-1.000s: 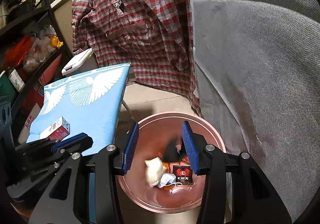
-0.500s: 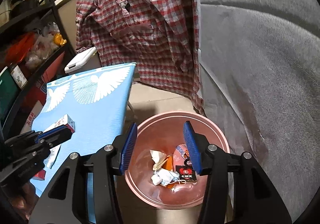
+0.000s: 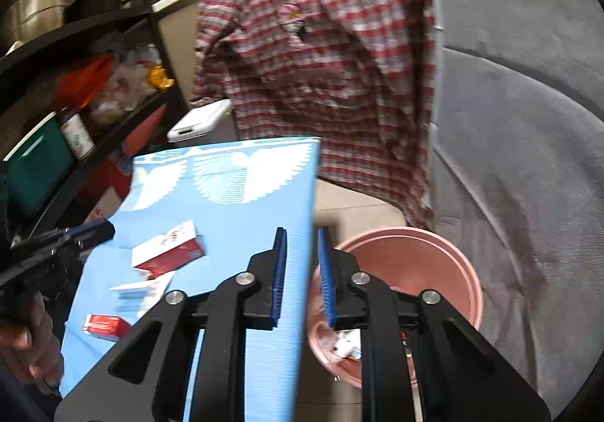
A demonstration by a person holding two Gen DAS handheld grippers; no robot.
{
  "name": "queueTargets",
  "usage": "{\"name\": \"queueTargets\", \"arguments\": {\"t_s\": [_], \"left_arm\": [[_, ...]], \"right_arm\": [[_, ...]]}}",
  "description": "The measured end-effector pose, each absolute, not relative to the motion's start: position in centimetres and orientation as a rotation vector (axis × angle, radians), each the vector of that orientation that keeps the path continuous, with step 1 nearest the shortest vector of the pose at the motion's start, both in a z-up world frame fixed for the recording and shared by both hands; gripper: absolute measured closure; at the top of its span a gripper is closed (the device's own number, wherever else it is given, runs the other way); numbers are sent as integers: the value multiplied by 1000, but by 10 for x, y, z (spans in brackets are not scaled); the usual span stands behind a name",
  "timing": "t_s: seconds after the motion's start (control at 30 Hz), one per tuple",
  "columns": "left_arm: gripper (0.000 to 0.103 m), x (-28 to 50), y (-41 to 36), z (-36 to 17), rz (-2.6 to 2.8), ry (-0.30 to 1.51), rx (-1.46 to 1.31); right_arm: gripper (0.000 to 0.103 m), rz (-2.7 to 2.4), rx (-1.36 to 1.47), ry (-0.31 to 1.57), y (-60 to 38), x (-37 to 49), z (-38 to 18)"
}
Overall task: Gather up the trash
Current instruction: 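Move both open tools back toward the remaining items on the table, then grasp the white milk carton with the left tool while the right tool grasps the clear straws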
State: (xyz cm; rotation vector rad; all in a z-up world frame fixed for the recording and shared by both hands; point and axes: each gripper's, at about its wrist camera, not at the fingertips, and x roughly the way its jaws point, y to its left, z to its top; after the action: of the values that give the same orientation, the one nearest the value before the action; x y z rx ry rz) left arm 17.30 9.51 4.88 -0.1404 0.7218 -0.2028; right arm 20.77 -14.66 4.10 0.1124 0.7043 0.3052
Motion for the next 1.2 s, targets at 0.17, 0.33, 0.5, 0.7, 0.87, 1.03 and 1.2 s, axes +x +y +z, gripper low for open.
{"name": "queueTargets", "arguments": {"t_s": [0.17, 0.33, 0.5, 0.7, 0.87, 1.03, 1.2], "left_arm": [[94, 157, 152, 52, -131, 704, -159], [94, 145, 199, 50, -74, 716, -184], [94, 135, 232, 46, -71, 743, -214], [94, 128, 245, 38, -76, 766, -168], [94, 129, 261, 34, -57, 772, -185], [94, 134, 272, 32, -51, 768, -209], [94, 138, 276, 31, -54, 765, -226]], "right_arm": [[90, 371, 77, 690, -113, 197, 41], [93, 445, 38, 697, -76, 191, 35], [94, 514, 2, 711, -42, 188, 26], [94, 589, -52, 738, -4, 190, 8], [92, 639, -76, 781, 21, 195, -9], [90, 704, -141, 793, 47, 195, -24], [81, 756, -195, 798, 66, 196, -37]]}}
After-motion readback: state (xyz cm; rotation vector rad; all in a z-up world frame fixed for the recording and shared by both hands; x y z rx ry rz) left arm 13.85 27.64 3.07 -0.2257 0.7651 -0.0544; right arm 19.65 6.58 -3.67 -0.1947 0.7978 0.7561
